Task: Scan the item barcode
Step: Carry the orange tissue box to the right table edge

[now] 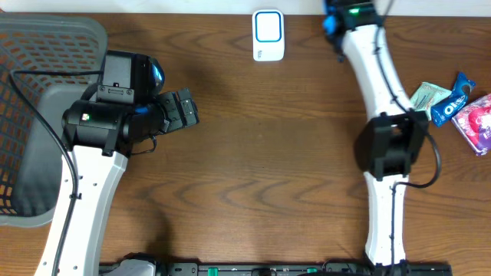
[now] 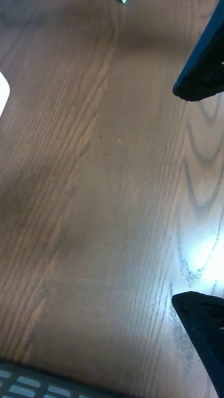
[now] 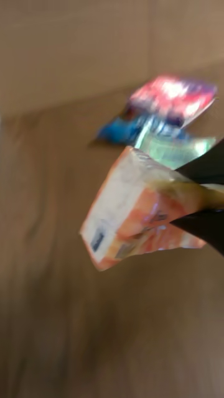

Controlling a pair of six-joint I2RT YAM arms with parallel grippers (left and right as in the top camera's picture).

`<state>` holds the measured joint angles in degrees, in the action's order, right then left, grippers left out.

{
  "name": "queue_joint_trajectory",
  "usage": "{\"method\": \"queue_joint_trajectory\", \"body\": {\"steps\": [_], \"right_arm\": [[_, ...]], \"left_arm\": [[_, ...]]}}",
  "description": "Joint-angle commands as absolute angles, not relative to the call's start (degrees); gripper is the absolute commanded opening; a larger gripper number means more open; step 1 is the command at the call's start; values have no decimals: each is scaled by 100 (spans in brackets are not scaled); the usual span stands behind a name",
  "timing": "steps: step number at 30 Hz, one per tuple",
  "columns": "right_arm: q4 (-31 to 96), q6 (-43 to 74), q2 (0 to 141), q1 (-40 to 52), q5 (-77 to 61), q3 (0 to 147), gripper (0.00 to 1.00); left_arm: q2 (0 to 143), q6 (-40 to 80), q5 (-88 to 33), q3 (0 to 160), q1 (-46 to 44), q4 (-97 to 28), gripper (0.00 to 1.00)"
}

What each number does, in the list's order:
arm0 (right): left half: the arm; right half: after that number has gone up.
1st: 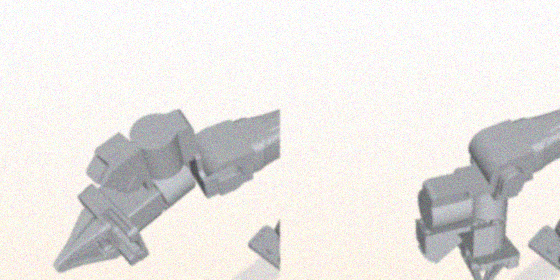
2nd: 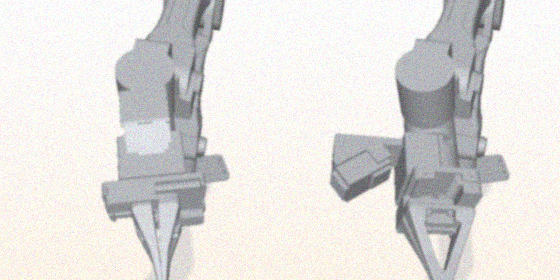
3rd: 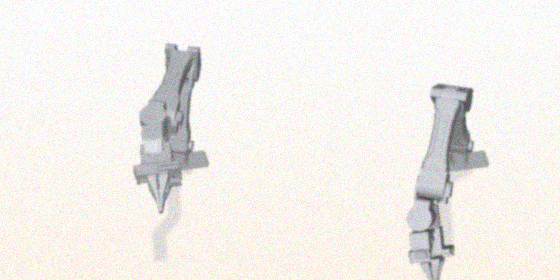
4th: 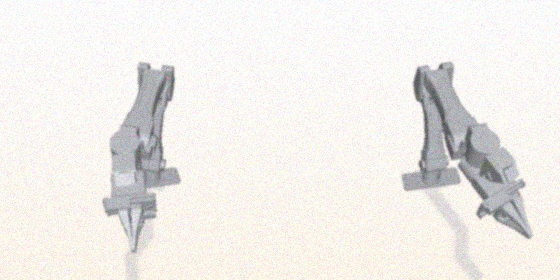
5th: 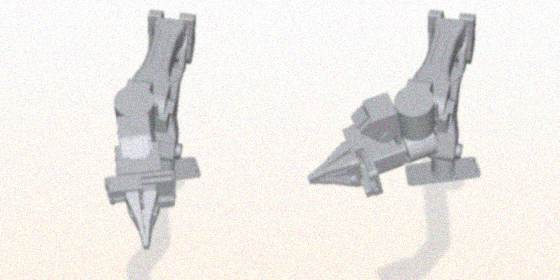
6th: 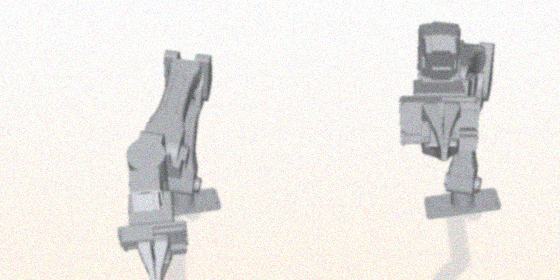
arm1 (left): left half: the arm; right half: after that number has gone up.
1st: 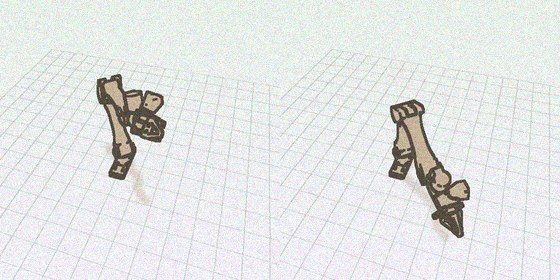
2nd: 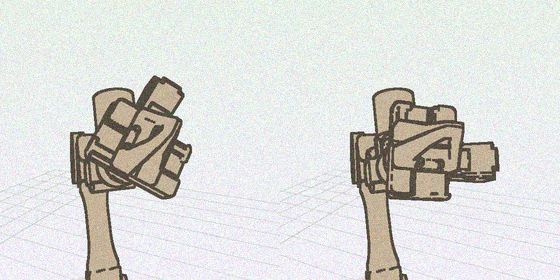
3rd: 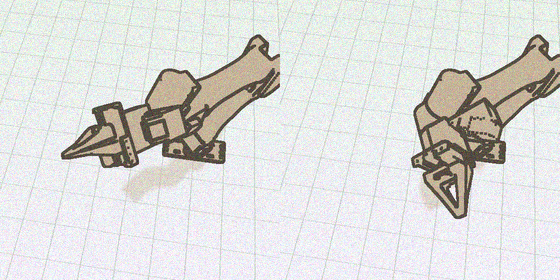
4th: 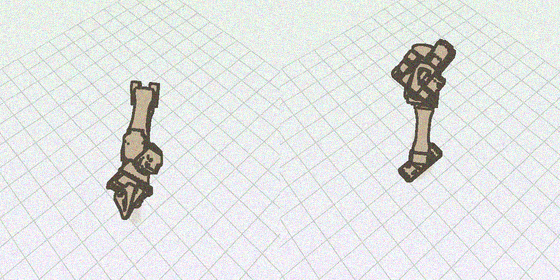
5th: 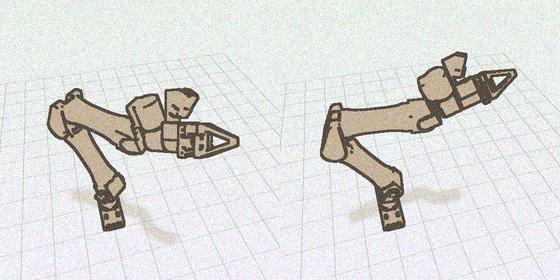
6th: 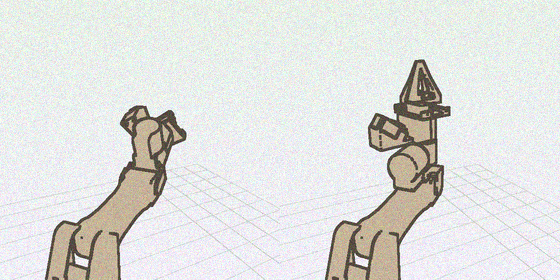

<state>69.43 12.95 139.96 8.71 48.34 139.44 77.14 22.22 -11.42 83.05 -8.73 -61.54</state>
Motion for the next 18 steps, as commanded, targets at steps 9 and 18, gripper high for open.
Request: {"method": "queue_joint_trajectory", "body": {"steps": [9, 18], "right_arm": [[7743, 1994, 13920, -552, 4670, 14007, 1], [7915, 2102, 13920, -1186, 4160, 13732, 14]], "left_arm": [[7717, 2147, -1087, 8344, -854, -6169, 98], [7717, 2147, -1087, 8344, -854, -6169, 98]]}}
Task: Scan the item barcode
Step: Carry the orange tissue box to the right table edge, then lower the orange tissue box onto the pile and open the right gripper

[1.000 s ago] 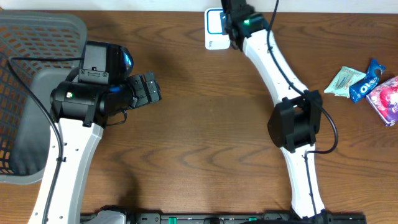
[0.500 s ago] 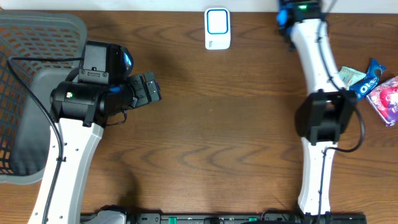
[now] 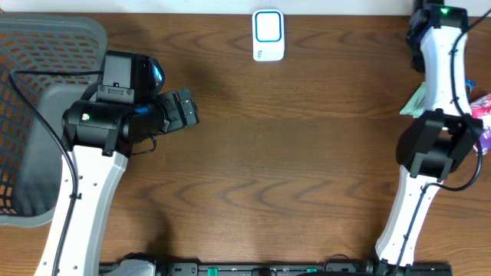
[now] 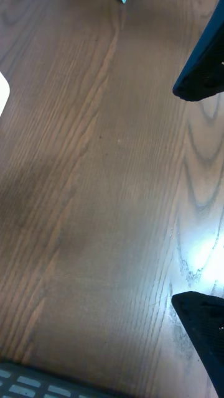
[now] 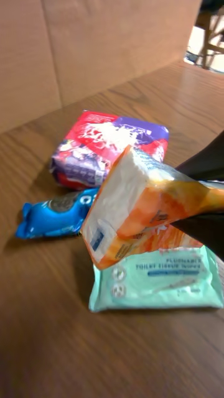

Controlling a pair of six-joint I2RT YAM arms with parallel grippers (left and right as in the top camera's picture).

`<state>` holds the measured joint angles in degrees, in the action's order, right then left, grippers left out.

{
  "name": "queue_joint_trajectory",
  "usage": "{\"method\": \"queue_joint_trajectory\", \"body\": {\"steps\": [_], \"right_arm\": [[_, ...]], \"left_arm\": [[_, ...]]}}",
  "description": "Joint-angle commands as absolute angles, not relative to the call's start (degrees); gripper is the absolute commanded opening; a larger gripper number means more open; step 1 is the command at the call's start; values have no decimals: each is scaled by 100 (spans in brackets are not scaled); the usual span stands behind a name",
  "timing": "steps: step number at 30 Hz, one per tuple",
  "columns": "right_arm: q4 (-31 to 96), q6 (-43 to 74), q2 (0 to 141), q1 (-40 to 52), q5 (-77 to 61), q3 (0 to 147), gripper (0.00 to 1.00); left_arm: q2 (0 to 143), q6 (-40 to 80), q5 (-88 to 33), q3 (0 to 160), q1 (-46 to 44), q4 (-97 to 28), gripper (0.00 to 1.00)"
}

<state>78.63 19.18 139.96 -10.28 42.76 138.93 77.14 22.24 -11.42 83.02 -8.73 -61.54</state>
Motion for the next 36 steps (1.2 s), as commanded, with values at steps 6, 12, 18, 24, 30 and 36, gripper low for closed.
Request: {"method": "queue_joint_trajectory", "body": {"steps": [6, 12, 18, 24, 30, 36], "right_arm": [[7920, 2224, 13920, -1347, 4174, 13218, 34], [8248, 2268, 13815, -1382, 4244, 13235, 99], [8388, 2644, 13128, -1308, 4270, 13233, 99], [8586, 2635, 12051, -1026, 3575, 13233, 99], [9437, 2912, 11107, -445, 2204, 13220, 99], [9732, 2650, 10412, 681, 2233, 13109, 99]], "left_arm": [[7717, 2147, -1087, 8344, -854, -6167, 98], [7717, 2147, -1085, 8344, -854, -6169, 98], [7717, 2147, -1085, 8344, -854, -6167, 98], [7717, 2147, -1087, 8344, -854, -6169, 98], [7717, 2147, -1087, 8344, -854, -6169, 98], [7717, 2147, -1087, 8344, -854, -6169, 98]]}}
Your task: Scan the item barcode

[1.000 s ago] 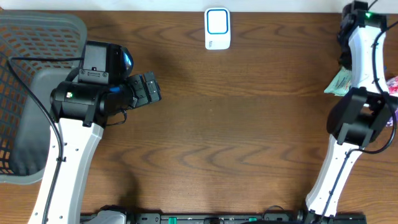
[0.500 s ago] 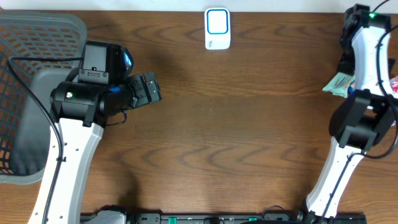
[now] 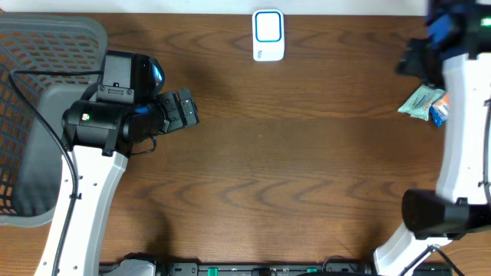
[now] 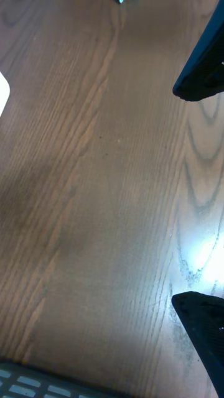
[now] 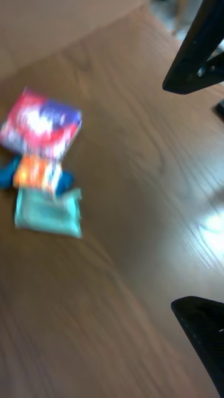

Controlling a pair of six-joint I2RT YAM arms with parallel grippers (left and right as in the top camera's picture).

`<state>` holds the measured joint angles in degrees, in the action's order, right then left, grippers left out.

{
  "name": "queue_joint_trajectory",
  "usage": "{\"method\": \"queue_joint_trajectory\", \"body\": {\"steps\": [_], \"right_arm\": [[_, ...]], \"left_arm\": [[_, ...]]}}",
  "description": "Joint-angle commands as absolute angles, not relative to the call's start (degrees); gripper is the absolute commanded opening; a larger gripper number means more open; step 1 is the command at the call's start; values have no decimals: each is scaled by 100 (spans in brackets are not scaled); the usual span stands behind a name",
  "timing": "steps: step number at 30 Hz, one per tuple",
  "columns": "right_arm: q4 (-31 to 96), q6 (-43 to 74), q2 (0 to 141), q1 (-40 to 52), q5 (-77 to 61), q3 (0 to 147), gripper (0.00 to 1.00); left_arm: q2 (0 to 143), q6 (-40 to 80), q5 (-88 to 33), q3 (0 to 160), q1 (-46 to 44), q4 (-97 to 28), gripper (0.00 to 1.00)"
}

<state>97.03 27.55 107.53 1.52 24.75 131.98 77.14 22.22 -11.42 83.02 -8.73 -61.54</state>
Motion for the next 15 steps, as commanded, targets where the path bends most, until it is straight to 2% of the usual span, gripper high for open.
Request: {"method": "queue_joint_trajectory", "body": {"steps": [1, 5, 9, 15], "right_arm": [[9732, 2650, 10261, 873, 2235, 13041, 99], [9732, 2650, 9598, 1651, 2071, 12613, 99], [9732, 2493, 8960, 2408, 945, 11880, 99], [9730, 2137, 8545, 2851, 652, 10980, 99]], "left_arm": [[7717, 2150, -1087, 8344, -854, -6167, 98], [7717, 2147, -1087, 8344, -854, -6169, 98], [7717, 2147, -1085, 8344, -854, -6169, 98], [7717, 2150, -1087, 8344, -854, -6167, 98]]}}
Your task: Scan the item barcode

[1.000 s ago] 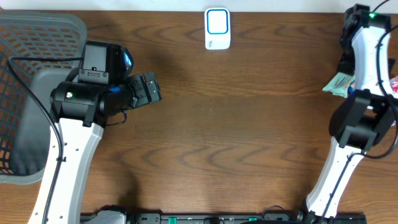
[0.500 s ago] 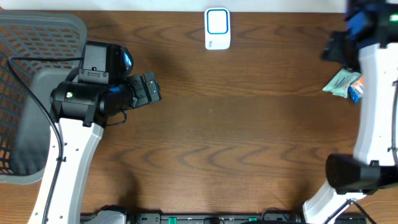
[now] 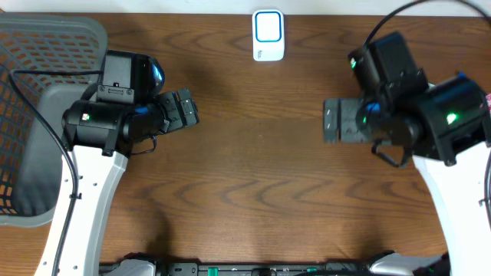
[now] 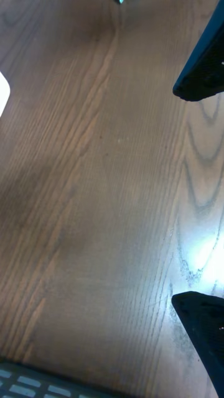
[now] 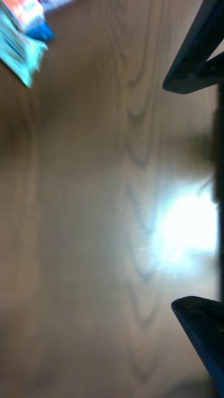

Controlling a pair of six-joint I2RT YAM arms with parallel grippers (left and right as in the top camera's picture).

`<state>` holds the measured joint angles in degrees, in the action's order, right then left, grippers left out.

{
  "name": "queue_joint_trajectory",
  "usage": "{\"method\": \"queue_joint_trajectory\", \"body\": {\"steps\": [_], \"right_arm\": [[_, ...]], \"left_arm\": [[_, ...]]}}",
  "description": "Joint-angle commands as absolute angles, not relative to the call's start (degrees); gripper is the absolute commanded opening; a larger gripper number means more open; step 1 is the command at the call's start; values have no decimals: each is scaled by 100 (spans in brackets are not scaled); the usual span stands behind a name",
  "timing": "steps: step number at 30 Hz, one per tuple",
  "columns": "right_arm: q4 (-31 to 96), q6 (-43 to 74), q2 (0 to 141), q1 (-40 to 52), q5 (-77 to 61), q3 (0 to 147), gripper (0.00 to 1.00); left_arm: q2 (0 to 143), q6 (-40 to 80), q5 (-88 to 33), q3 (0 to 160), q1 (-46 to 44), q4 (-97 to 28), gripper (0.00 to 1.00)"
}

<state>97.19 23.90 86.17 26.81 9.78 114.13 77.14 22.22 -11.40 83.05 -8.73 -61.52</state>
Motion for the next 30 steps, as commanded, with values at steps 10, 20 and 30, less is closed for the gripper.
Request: {"method": "queue_joint_trajectory", "body": {"steps": [10, 20, 30], "right_arm": [[9730, 2137, 8573, 2897, 502, 10617, 99], [9727, 2134, 8576, 2897, 480, 10617, 99], [9679, 1809, 8571, 2897, 484, 10582, 99]], "left_arm": [[7717, 2147, -1087, 8344, -854, -6169, 98], [7717, 2147, -1087, 8344, -854, -6169, 98], [7717, 2147, -1087, 8344, -854, -6169, 98]]}}
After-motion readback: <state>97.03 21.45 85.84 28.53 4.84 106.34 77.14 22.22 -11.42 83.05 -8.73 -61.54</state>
